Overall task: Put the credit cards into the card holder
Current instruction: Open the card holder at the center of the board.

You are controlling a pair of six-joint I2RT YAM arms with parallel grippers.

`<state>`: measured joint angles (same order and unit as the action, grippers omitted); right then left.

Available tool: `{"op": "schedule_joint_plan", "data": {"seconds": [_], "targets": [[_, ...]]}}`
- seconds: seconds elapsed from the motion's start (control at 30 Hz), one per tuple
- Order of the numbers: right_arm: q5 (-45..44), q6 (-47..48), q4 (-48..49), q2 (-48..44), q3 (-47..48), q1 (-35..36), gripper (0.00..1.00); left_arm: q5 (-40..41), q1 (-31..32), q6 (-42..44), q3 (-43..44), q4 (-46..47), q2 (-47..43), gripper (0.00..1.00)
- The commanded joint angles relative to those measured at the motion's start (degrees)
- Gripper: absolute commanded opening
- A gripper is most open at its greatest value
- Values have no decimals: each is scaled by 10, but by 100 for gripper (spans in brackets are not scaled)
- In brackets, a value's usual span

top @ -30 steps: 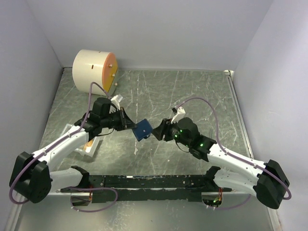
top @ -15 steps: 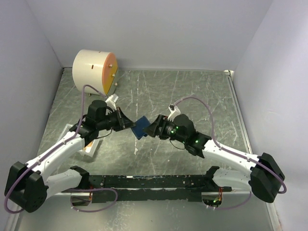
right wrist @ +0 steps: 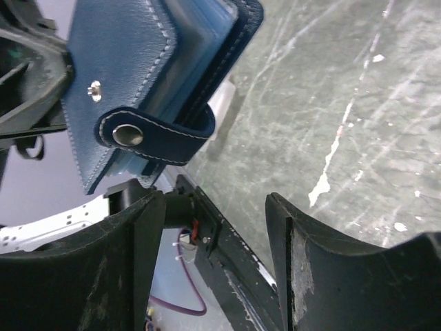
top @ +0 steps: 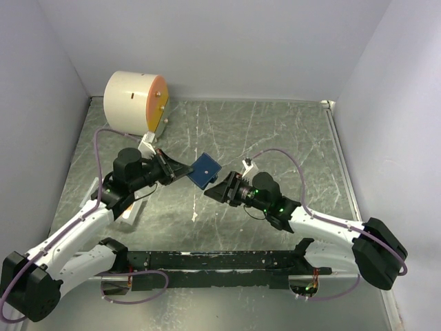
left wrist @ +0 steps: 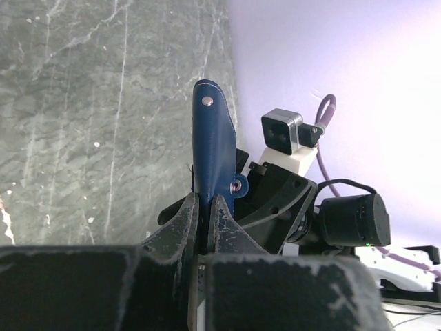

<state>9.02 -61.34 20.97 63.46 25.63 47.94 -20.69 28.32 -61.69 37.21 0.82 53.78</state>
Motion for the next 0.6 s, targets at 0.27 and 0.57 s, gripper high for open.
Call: {"op": "schedule_joint_plan", "data": {"seconds": [0.27, 0.57], "targets": [[19, -67, 244, -20, -73, -3, 50, -19, -2, -119, -36, 87, -39, 7], [-6, -94, 359, -11, -108, -4, 40, -37, -3, -168, -83, 142, -55, 7]]}}
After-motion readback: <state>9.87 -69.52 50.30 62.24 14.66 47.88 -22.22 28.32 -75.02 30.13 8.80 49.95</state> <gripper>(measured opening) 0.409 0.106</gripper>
